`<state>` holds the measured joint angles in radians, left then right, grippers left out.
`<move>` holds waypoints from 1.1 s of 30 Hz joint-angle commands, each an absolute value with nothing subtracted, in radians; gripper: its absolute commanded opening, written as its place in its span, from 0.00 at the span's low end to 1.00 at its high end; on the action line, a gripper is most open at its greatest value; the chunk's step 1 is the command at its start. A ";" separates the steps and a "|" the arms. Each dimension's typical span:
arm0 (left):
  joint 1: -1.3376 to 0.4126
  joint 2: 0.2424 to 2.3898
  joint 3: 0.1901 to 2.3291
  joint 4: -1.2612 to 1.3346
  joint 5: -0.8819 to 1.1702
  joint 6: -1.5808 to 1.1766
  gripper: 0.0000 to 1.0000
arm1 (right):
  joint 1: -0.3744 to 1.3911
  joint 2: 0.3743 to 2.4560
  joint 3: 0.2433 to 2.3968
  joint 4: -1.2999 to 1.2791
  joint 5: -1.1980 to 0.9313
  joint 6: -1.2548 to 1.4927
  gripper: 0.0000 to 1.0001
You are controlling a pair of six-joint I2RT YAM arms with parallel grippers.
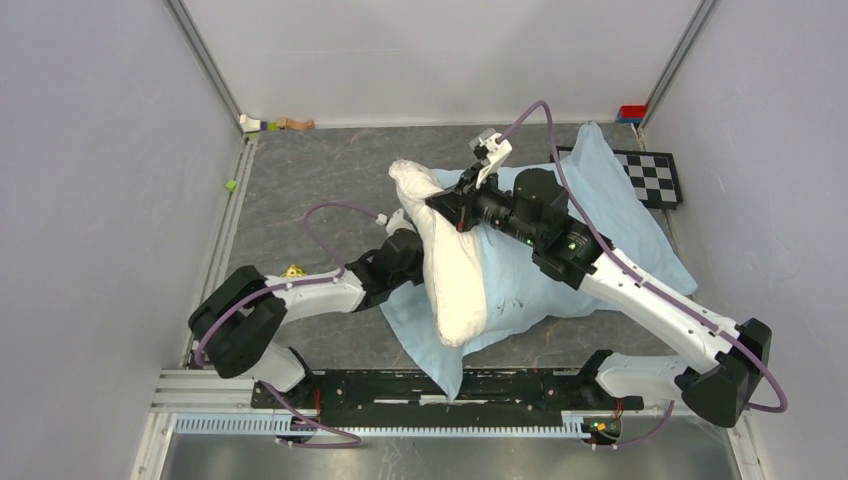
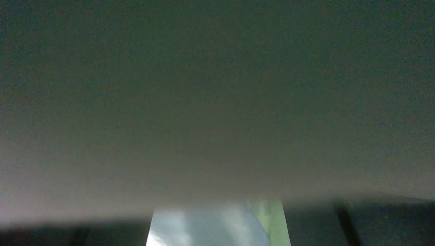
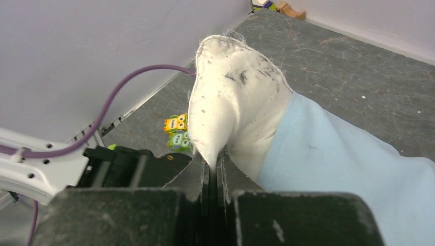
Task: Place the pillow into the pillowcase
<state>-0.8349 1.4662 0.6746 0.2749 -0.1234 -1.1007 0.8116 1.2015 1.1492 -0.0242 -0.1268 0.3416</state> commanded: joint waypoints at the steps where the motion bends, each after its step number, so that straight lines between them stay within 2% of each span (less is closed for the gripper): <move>1: -0.862 1.548 0.761 0.301 -0.256 -1.103 0.87 | 0.816 1.163 1.232 0.197 -0.229 0.433 0.00; 4: -0.861 1.602 0.776 0.354 -0.295 -1.142 0.86 | 0.816 1.157 1.235 0.221 -0.255 0.465 0.00; 7: -0.859 1.645 0.817 0.374 -0.276 -1.154 0.76 | 0.816 1.148 1.249 0.212 -0.258 0.469 0.00; 12: -0.858 1.647 0.814 0.405 -0.232 -1.147 0.31 | 0.816 1.120 1.269 0.121 -0.196 0.414 0.00; 14: -0.852 1.626 0.793 0.409 -0.209 -1.140 0.18 | 0.815 1.107 1.280 0.061 -0.143 0.370 0.00; 15: -0.848 1.610 0.779 0.416 -0.187 -1.131 0.14 | 0.815 1.105 1.289 0.019 -0.112 0.342 0.00; 17: -0.841 1.575 0.756 0.420 -0.149 -1.112 0.12 | 0.815 1.099 1.296 -0.064 -0.050 0.293 0.00; 25: -0.798 1.363 0.624 0.334 -0.058 -1.020 0.11 | 0.807 1.066 1.257 -0.247 0.218 0.146 0.00; 29: -0.771 1.259 0.543 0.293 -0.043 -0.989 0.06 | 0.800 1.058 1.196 -0.232 0.198 0.151 0.00; 33: -0.764 1.214 0.458 0.335 -0.006 -0.963 0.05 | 0.799 1.091 1.151 -0.194 0.046 0.156 0.00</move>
<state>-0.7738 1.2564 0.5312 0.3325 -0.0456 -1.0431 0.8150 1.0851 1.1797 -0.2592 0.1047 0.1852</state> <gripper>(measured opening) 0.062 0.033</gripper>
